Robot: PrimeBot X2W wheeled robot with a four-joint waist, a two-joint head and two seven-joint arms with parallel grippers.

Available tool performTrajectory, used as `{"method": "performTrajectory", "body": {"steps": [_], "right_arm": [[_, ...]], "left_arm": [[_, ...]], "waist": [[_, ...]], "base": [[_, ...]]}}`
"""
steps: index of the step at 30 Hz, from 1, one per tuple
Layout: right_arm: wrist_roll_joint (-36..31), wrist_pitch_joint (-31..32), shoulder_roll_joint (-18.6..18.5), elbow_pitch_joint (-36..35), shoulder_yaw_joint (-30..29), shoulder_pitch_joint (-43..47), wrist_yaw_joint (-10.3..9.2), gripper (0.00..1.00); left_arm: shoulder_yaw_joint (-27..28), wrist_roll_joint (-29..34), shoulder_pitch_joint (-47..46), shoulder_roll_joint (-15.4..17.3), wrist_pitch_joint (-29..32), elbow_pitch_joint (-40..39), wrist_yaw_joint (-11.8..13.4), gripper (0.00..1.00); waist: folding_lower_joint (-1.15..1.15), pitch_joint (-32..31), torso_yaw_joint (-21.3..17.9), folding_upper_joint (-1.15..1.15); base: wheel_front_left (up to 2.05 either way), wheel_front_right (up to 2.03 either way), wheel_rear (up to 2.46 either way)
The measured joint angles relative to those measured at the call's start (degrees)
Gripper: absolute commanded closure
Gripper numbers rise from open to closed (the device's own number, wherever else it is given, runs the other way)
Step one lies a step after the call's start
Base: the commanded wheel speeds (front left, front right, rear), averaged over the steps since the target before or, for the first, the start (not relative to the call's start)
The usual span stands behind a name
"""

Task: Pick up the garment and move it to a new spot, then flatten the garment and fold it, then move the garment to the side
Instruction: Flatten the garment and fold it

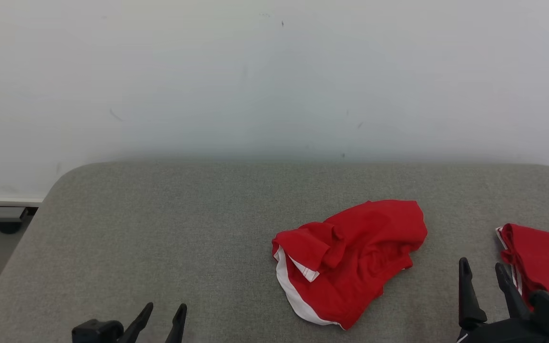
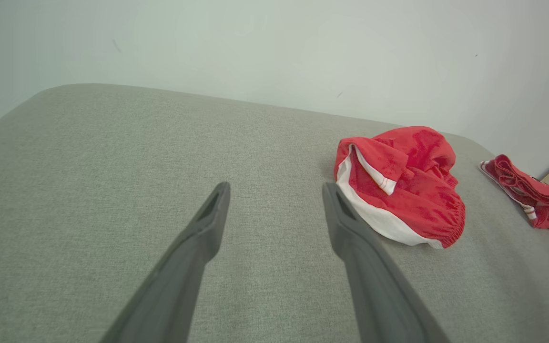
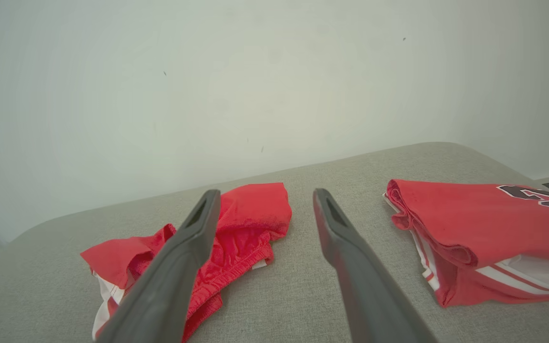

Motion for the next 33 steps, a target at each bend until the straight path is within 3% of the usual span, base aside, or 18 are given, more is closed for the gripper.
{"method": "performTrajectory", "body": {"steps": [6,7,11,12,13,14,16,22,25,26,27,29,33], "right_arm": [[-0.7,1.3,-1.2,-0.3,1.7,-1.1,0.08,0.0],[-0.9,1.7,-1.8,-1.2,1.4,-1.1,0.08,0.0],[-1.2,2.1,-2.7,-2.2,1.1,-1.1,0.08,0.0],[-1.2,2.8,-3.3,-4.1,-0.4,-1.1,0.08,0.0],[-1.2,2.8,-3.3,-4.2,-1.0,-1.2,0.02,0.0],[-1.2,2.9,-2.9,-4.2,-0.5,-2.6,0.02,0.0],[-1.2,2.9,-2.8,-4.1,-0.4,-2.8,0.01,0.0],[-1.2,2.9,-2.7,-3.8,-0.3,-3.3,0.01,0.0],[-1.2,2.9,-2.4,-3.7,-0.2,-3.4,0.0,0.0],[-1.2,2.9,-2.3,-3.7,-0.1,-3.4,0.0,0.0],[-1.2,2.9,-2.3,-3.7,0.0,-3.4,0.0,0.0],[-1.2,2.9,-2.3,-3.7,0.0,-3.4,0.0,0.0],[-1.2,2.9,-2.3,-3.6,-0.2,-3.4,0.0,0.0]], "left_arm": [[-5.0,-0.1,-2.5,-3.6,5.8,0.4,-0.2,0.0],[-7.5,-0.1,-5.7,-6.3,7.6,2.5,-1.5,0.0],[-10.4,-0.1,-8.7,-9.8,9.6,5.5,-3.0,0.0],[-15.8,3.0,-16.6,-13.6,13.1,13.6,-6.2,0.0],[-17.3,3.9,-19.5,-15.1,13.9,17.6,-7.2,0.0],[-18.0,6.2,-21.0,-15.4,14.3,22.7,-6.5,0.0],[-18.6,7.7,-21.8,-15.4,14.3,25.5,-5.5,0.0],[-21.4,9.9,-23.2,-16.8,14.3,29.9,-5.5,0.0],[-21.3,10.7,-25.3,-17.1,12.7,33.8,-3.6,0.0],[-21.3,10.7,-25.4,-17.1,12.4,34.2,-3.6,0.2],[-21.3,10.7,-25.4,-17.1,12.1,34.5,-3.6,0.51],[-21.4,10.7,-25.4,-17.2,11.9,35.5,-3.6,1.0],[-21.5,10.3,-25.4,-17.3,10.6,36.7,-3.6,1.0]], "waist": [[0.0,0.9,-4.6,0.01],[0.0,1.8,-7.7,0.01],[0.0,2.9,-11.2,0.01],[0.0,7.0,-16.6,0.01],[0.0,8.9,-17.3,0.01],[0.01,9.9,-17.4,0.01],[0.0,10.0,-17.1,0.01],[0.0,10.1,-16.4,0.0],[0.0,10.2,-15.7,0.0],[0.0,10.1,-15.7,0.0],[0.0,10.1,-15.6,0.0],[0.0,10.1,-15.6,0.0],[0.0,10.0,-15.3,0.0]], "base": [[0.0,0.0,0.0],[0.0,0.0,0.0],[0.0,0.0,0.0],[0.0,0.0,0.0],[0.0,0.0,0.0],[0.0,0.0,0.0],[0.0,0.0,0.0],[0.0,0.0,0.0],[0.0,0.0,0.0],[0.0,0.0,0.0],[0.0,0.0,0.0],[0.0,0.0,0.0],[0.0,0.0,0.0]]}}
